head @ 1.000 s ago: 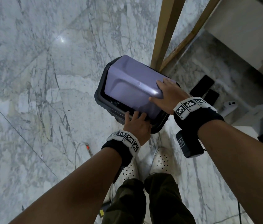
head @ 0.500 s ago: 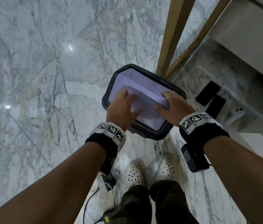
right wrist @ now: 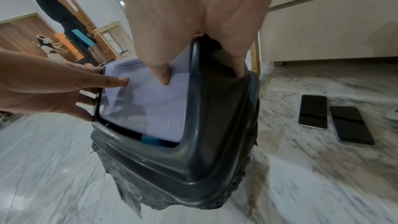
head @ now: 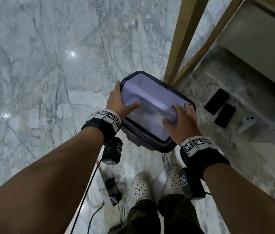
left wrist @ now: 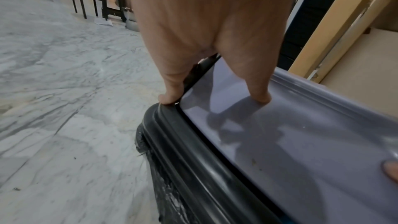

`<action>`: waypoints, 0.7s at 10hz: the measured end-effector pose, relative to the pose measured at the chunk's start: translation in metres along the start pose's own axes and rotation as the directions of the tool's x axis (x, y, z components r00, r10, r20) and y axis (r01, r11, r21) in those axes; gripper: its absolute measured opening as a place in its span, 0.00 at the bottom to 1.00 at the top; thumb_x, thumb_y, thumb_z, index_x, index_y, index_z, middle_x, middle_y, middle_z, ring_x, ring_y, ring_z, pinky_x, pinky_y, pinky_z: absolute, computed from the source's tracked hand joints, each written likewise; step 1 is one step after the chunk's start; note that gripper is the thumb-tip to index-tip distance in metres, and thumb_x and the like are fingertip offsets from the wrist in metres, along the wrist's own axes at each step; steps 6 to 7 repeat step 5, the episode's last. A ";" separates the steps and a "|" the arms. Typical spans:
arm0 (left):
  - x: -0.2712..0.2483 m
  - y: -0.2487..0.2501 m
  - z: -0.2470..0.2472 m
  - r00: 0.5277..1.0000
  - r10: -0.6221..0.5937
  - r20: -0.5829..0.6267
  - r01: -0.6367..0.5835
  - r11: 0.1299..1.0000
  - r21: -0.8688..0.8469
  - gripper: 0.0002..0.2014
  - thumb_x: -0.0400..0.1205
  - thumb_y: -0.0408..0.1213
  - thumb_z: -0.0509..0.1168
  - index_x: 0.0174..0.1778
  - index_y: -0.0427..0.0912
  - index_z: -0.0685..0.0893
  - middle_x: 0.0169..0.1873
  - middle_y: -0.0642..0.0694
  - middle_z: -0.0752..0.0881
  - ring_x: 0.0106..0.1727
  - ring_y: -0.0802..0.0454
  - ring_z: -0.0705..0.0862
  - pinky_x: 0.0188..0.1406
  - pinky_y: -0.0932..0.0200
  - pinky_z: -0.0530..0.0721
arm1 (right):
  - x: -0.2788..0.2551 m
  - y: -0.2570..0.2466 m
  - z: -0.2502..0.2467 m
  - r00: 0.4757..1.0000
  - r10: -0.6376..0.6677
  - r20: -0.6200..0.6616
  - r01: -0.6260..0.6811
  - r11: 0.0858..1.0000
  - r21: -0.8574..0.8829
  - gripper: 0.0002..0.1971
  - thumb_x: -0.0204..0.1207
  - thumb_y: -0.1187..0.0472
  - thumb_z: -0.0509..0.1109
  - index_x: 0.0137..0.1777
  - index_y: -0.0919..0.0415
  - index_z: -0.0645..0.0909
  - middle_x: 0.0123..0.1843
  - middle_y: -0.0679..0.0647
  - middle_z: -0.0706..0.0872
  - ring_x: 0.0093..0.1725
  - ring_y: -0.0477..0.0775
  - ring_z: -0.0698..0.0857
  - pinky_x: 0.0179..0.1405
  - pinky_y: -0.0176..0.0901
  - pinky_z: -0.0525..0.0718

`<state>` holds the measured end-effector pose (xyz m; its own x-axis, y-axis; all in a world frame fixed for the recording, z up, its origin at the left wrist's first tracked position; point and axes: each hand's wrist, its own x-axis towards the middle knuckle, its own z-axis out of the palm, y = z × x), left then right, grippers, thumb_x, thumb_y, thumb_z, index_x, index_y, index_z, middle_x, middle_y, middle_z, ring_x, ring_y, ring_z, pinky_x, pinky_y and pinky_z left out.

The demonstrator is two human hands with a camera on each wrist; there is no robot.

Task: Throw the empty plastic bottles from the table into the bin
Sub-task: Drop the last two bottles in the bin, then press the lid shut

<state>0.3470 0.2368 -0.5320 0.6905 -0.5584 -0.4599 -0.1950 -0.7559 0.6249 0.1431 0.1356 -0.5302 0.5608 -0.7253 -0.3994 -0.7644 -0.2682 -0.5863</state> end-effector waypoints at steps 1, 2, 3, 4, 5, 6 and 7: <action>0.001 0.000 -0.001 0.999 0.038 -0.004 -0.039 0.999 -0.031 0.50 0.58 0.60 0.76 0.75 0.52 0.63 0.68 0.44 0.77 0.67 0.42 0.79 0.65 0.40 0.81 | -0.002 -0.002 0.002 1.000 0.026 -0.003 -0.026 1.000 0.002 0.30 0.75 0.53 0.72 0.77 0.52 0.68 0.86 0.60 0.52 0.86 0.60 0.46 0.81 0.53 0.56; 0.002 -0.001 -0.003 0.998 0.059 -0.005 -0.059 0.998 -0.036 0.46 0.63 0.53 0.78 0.74 0.52 0.64 0.69 0.45 0.77 0.67 0.43 0.78 0.65 0.42 0.81 | 0.001 -0.002 0.001 0.999 0.032 0.006 -0.032 0.999 -0.001 0.30 0.75 0.52 0.71 0.77 0.51 0.67 0.86 0.59 0.52 0.86 0.59 0.46 0.80 0.52 0.56; 0.000 0.002 -0.004 0.999 0.044 -0.003 -0.044 0.999 -0.015 0.45 0.65 0.50 0.79 0.76 0.48 0.64 0.70 0.44 0.76 0.69 0.43 0.77 0.66 0.47 0.79 | 0.000 0.000 0.000 1.000 0.024 0.008 -0.024 0.999 -0.030 0.31 0.73 0.51 0.72 0.76 0.52 0.69 0.84 0.61 0.57 0.84 0.62 0.52 0.79 0.54 0.60; -0.001 0.010 -0.011 1.000 0.014 -0.004 -0.014 0.999 0.029 0.49 0.67 0.50 0.79 0.80 0.45 0.60 0.74 0.40 0.72 0.74 0.41 0.74 0.69 0.48 0.77 | 0.002 -0.006 -0.005 1.000 0.016 0.010 -0.016 0.999 -0.032 0.31 0.73 0.49 0.72 0.75 0.54 0.69 0.81 0.61 0.62 0.82 0.63 0.59 0.75 0.55 0.67; -0.016 0.028 -0.024 0.999 0.011 -0.034 -0.009 0.998 0.070 0.51 0.71 0.51 0.76 0.83 0.44 0.52 0.80 0.39 0.63 0.80 0.42 0.66 0.74 0.48 0.70 | -0.005 -0.006 -0.024 0.999 -0.002 0.034 0.002 1.000 -0.024 0.30 0.73 0.45 0.70 0.74 0.53 0.71 0.75 0.57 0.74 0.74 0.62 0.74 0.66 0.55 0.77; -0.016 0.028 -0.024 0.999 0.011 -0.034 -0.009 0.998 0.070 0.51 0.71 0.51 0.76 0.83 0.44 0.52 0.80 0.39 0.63 0.80 0.42 0.66 0.74 0.48 0.70 | -0.005 -0.006 -0.024 0.999 -0.002 0.034 0.002 1.000 -0.024 0.30 0.73 0.45 0.70 0.74 0.53 0.71 0.75 0.57 0.74 0.74 0.62 0.74 0.66 0.55 0.77; -0.016 0.028 -0.024 0.999 0.011 -0.034 -0.009 0.998 0.070 0.51 0.71 0.51 0.76 0.83 0.44 0.52 0.80 0.39 0.63 0.80 0.42 0.66 0.74 0.48 0.70 | -0.005 -0.006 -0.024 0.999 -0.002 0.034 0.002 1.000 -0.024 0.30 0.73 0.45 0.70 0.74 0.53 0.71 0.75 0.57 0.74 0.74 0.62 0.74 0.66 0.55 0.77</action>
